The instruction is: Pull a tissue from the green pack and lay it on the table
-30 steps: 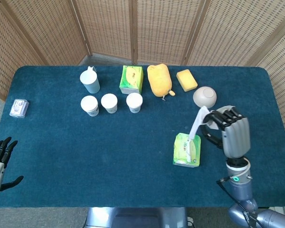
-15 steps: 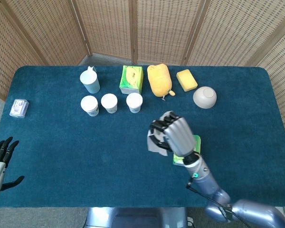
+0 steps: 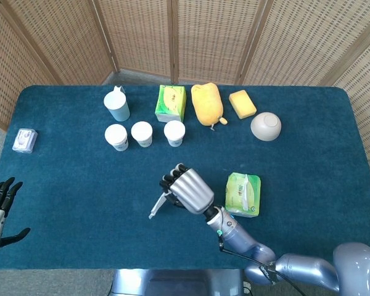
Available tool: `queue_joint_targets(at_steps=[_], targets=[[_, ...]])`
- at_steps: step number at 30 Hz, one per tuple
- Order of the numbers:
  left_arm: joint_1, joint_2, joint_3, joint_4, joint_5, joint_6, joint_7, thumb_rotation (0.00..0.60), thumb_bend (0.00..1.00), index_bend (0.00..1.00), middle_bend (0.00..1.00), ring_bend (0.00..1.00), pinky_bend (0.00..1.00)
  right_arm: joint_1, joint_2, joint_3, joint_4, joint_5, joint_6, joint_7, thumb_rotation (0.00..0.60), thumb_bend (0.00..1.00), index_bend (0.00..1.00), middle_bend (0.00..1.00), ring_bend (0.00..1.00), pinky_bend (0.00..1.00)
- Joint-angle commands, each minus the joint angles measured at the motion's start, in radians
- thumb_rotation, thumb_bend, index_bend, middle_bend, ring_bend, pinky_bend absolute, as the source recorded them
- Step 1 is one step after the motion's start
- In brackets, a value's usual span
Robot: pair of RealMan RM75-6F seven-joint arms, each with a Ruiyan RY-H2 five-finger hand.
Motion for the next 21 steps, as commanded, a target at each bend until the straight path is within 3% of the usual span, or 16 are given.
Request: queue_joint_targets(at_steps=[1,4,6,15,21], targets=[[0.000,0.000,0.001,0.000,0.000,0.000,0.001,0.600,0.00,0.00,0.00,0.00,0.00,0.010,0.038,-0.009,-0.052,0.054,-0.053,-0.042,0.600,0.18,0.00,0.07,0.14,0.27],[-0.001,-0.003,0.003,-0.001,0.003,-0.003,0.007,0.600,0.00,0.00,0.00,0.00,0.00,0.004,0.064,0.005,-0.088,0.095,-0.060,-0.076,0.600,0.04,0.00,0.00,0.00,0.20],[-0.001,-0.005,0.004,-0.002,0.005,-0.004,0.011,0.600,0.00,0.00,0.00,0.00,0.00,-0.003,0.079,0.012,-0.107,0.106,-0.047,-0.094,0.600,0.01,0.00,0.00,0.00,0.18],[0.000,-0.007,0.006,-0.007,0.007,-0.002,0.017,0.600,0.00,0.00,0.00,0.00,0.00,-0.048,0.184,0.026,-0.187,0.115,0.024,-0.136,0.600,0.00,0.00,0.00,0.00,0.16],[0.004,0.000,0.008,-0.011,0.017,0.008,0.006,0.600,0.00,0.00,0.00,0.00,0.00,-0.143,0.320,-0.024,-0.202,0.064,0.126,-0.088,0.600,0.00,0.00,0.00,0.00,0.16]])
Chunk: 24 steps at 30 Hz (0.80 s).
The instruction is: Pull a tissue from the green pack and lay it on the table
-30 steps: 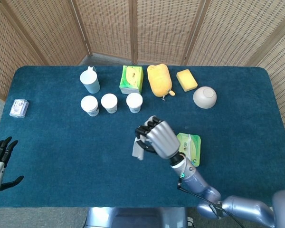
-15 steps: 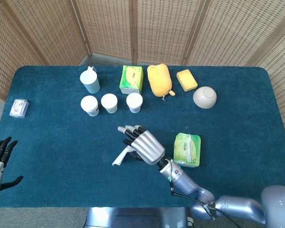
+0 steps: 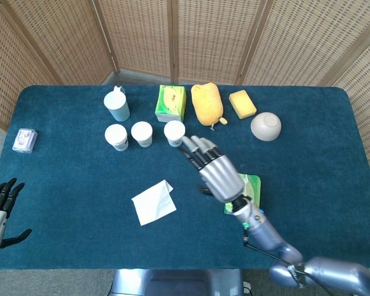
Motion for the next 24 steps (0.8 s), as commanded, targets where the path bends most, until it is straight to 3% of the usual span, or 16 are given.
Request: queue_joint_targets(at_steps=[1,6,13,24], targets=[[0.000,0.002,0.002,-0.001,0.006,0.002,-0.003,0.600,0.00,0.00,0.00,0.00,0.00,-0.073,0.081,-0.043,-0.003,-0.040,0.078,0.047,0.600,0.00,0.00,0.00,0.00,0.16],[-0.002,0.015,0.017,-0.013,0.030,-0.009,-0.039,0.600,0.00,0.00,0.00,0.00,0.00,-0.193,0.169,-0.131,0.040,-0.055,0.167,0.106,0.600,0.00,0.00,0.00,0.00,0.15],[0.001,0.008,0.027,-0.017,0.054,-0.006,-0.006,0.600,0.00,0.00,0.00,0.00,0.00,-0.339,0.237,-0.203,0.025,0.003,0.250,0.174,0.600,0.00,0.00,0.00,0.00,0.14],[0.007,-0.003,0.034,-0.027,0.068,0.000,0.030,0.600,0.00,0.00,0.00,0.00,0.00,-0.484,0.267,-0.225,0.046,0.022,0.382,0.251,0.600,0.00,0.00,0.00,0.00,0.14]])
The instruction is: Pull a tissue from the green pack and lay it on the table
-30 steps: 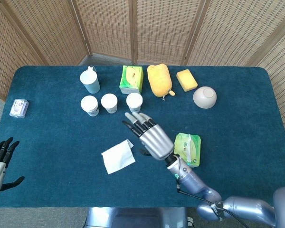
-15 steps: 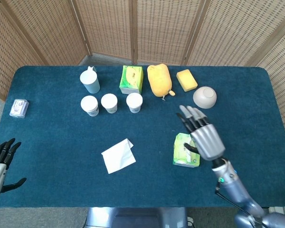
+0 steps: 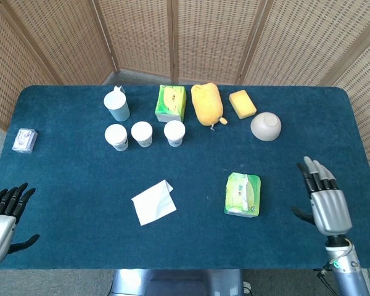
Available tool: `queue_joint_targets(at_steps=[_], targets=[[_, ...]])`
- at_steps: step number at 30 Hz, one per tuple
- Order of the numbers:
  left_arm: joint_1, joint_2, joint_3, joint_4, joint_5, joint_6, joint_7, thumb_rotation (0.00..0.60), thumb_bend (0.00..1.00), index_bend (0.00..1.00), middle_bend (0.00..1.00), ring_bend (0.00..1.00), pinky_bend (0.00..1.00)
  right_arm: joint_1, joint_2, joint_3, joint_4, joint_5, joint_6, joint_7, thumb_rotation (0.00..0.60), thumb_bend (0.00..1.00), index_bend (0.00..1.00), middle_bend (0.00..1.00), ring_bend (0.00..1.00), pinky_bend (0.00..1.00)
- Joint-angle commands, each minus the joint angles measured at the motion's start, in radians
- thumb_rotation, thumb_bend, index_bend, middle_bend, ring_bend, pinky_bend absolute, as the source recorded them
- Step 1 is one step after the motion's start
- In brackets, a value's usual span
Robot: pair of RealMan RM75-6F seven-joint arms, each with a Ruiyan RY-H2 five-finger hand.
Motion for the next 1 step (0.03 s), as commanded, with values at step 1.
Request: queue_joint_targets(at_steps=[1], targets=[[0.001,-0.001,0.002,-0.003,0.000,-0.001,0.009,0.600,0.00,0.00,0.00,0.00,0.00,-0.036,0.003,-0.004,0.017,0.009,0.021,0.037,0.600,0.00,0.00,0.00,0.00,0.14]])
